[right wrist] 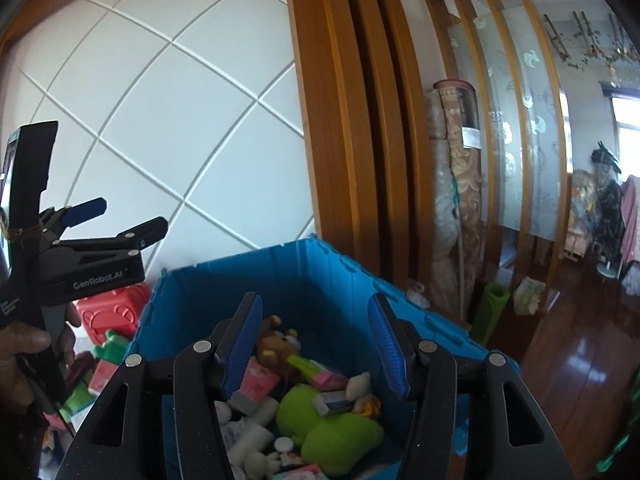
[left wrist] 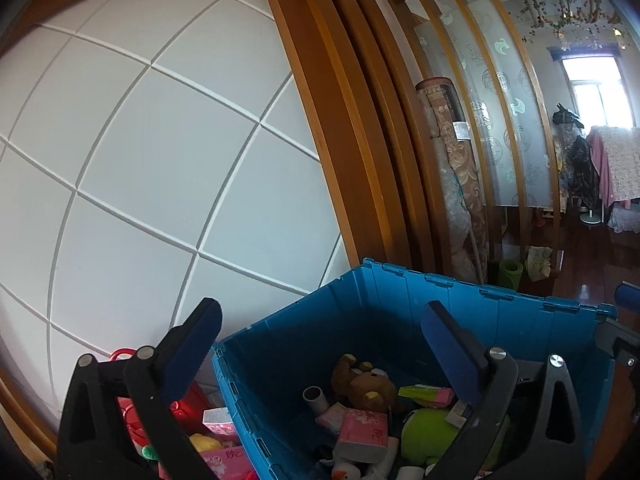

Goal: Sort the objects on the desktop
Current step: 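Lower both items into the crate and open both grippers, then return both grippers from the crate to the heap of items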

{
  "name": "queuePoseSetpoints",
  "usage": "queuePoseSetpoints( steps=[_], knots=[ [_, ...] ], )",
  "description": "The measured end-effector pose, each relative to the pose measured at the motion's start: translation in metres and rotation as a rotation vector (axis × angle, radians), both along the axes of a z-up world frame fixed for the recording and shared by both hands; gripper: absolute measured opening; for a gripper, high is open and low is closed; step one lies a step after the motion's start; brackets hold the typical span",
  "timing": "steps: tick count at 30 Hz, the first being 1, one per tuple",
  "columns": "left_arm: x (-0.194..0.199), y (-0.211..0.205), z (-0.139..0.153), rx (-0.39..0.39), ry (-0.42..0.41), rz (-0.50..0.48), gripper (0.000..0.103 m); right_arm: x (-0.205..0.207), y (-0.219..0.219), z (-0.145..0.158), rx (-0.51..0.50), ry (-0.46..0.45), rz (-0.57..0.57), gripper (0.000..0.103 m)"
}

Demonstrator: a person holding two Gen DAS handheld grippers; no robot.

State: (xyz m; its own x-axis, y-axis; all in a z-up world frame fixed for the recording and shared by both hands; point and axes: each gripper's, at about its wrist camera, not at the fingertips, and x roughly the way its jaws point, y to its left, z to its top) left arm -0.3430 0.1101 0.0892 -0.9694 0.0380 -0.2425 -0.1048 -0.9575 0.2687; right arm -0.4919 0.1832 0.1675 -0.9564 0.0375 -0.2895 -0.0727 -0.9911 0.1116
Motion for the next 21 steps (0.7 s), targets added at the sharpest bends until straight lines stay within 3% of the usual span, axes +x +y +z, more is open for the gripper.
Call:
queuePoseSetpoints(
  steps=[2,10,21],
  knots=[
    [0.000,0.002,0.001,0.007,0.000,0.000,0.102,0.006,-0.001,0.003,-0.001,0.013,-0.001,0.063],
    [0.026,-0.006,0.004,0.039,0.009,0.011,0.102,0.036,-0.013,0.015,0.031,0.075,0.005,0.065],
    [0.075,-0.033,-0.001,0.075,0.045,0.079,0.102,0.059,-0.037,0.010,0.051,0.092,0.062,0.068]
  ],
)
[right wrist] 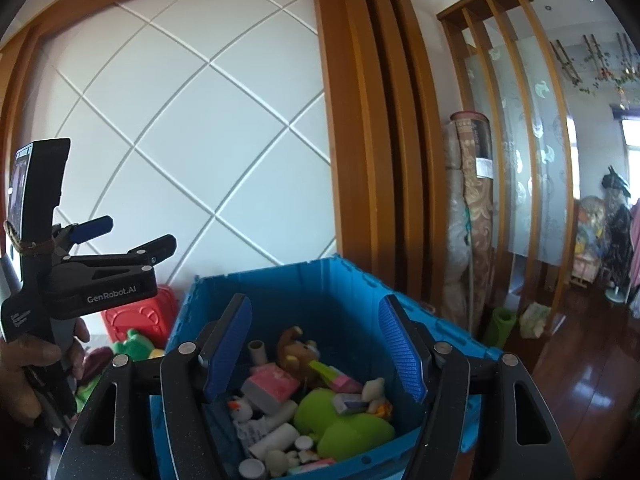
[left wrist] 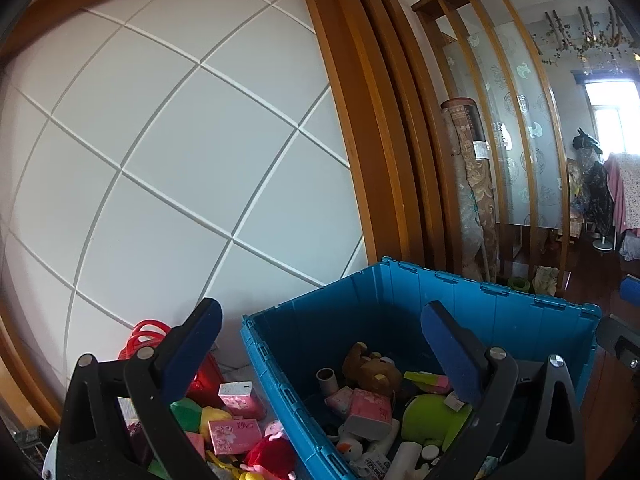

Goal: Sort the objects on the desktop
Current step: 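Return both grippers from the crate to the heap of items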

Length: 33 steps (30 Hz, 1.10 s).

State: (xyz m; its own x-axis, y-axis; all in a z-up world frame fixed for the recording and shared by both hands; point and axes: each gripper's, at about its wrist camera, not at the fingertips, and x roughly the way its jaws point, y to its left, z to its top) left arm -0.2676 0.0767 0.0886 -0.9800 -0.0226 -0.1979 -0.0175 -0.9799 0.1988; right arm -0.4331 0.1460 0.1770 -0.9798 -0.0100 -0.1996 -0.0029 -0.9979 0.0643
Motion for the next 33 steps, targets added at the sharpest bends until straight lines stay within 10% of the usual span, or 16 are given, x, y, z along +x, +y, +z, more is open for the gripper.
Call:
queuePoseSetpoints(
  steps=[33],
  knots=[
    [0.102,-0.264,-0.042,0.041,-0.070,0.251,0.102,-0.008,-0.246,-0.013,0.027,-0.040,0.204,0.075]
  ],
)
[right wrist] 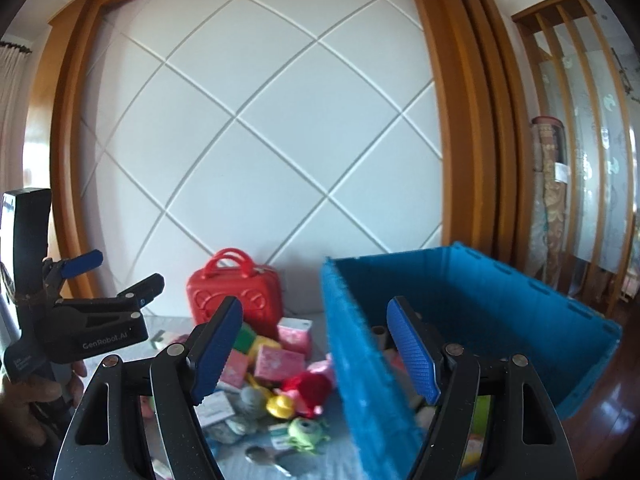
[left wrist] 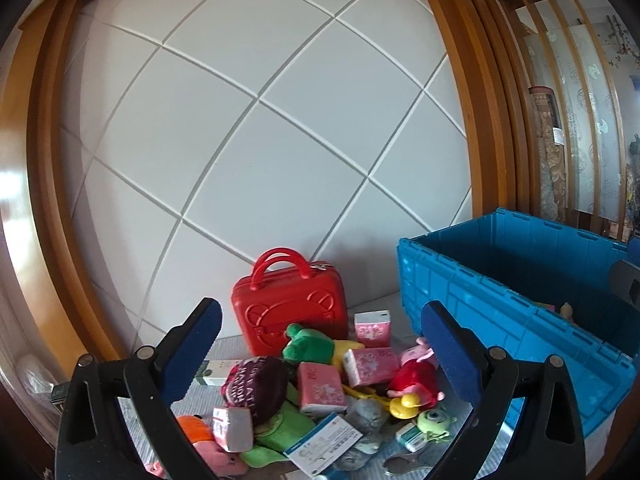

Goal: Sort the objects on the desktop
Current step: 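Return both grippers from the crate to the heap of items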

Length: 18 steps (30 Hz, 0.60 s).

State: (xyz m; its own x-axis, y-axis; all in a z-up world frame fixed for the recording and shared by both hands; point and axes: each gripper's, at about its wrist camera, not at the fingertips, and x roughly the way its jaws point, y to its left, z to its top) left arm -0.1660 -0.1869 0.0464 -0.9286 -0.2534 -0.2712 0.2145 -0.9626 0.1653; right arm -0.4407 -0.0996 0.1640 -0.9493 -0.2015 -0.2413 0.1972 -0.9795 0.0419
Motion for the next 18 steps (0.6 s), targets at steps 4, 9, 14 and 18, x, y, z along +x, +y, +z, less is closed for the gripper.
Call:
queuePoseSetpoints(
  steps=[4,9,14,18],
  knots=[
    [0.021,-0.056,-0.007,-0.024,-0.006,0.077,0.102,-0.005,-0.040,-0.011,0.000,-0.020,0.037,0.075],
    [0.042,-0.120,-0.024,-0.051,-0.027,0.195,0.102,-0.022,-0.079,-0.034,0.015,-0.070,0.077,0.076],
    [0.058,-0.159,-0.059,-0.061,-0.040,0.248,0.102,-0.041,-0.099,-0.066,0.042,-0.134,0.110,0.076],
    [0.056,-0.169,-0.094,-0.017,-0.092,0.227,0.102,-0.059,-0.096,-0.085,0.049,-0.177,0.106,0.076]
  ],
)
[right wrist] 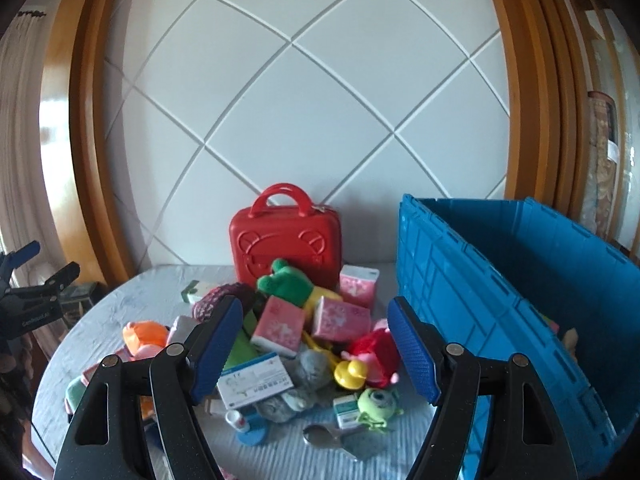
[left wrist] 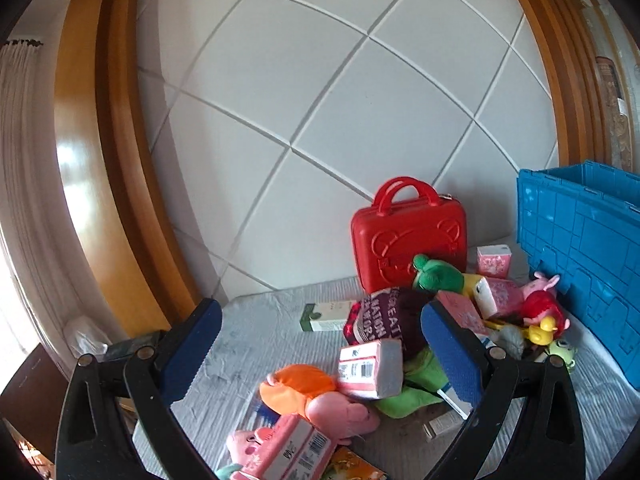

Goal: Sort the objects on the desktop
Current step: 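Return both grippers from the crate to the heap of items, then grasp the white Paracetamol box with left gripper while right grasps green one-eyed plush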

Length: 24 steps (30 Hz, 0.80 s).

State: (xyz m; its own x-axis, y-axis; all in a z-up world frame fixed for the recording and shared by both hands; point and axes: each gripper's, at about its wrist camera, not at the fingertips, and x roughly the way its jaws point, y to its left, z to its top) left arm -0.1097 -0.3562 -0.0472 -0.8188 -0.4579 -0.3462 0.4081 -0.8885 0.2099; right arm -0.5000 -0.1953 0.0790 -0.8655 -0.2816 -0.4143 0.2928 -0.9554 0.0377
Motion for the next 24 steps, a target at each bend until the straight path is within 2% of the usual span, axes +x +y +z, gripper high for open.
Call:
queuePoseSetpoints(
  steps=[4,13,18,24],
  knots=[
    [-0.015,0.013,-0.030,-0.008,-0.039,-0.047,0.102,-0.020,0.008,-0.017,0.027,-0.037,-0.017,0.076],
    [-0.074,0.060,-0.095,-0.014,-0.157,-0.260,0.102,-0.057,0.035,-0.049,0.071,-0.106,-0.053,0.079],
    [-0.102,0.082,-0.135,-0.029,-0.248,-0.386,0.102,-0.074,0.033,-0.097,0.114,-0.207,-0.022,0.079],
    [-0.132,0.093,-0.171,-0.019,-0.345,-0.517,0.102,-0.106,0.030,-0.168,0.128,-0.374,-0.016,0.078]
  ],
)
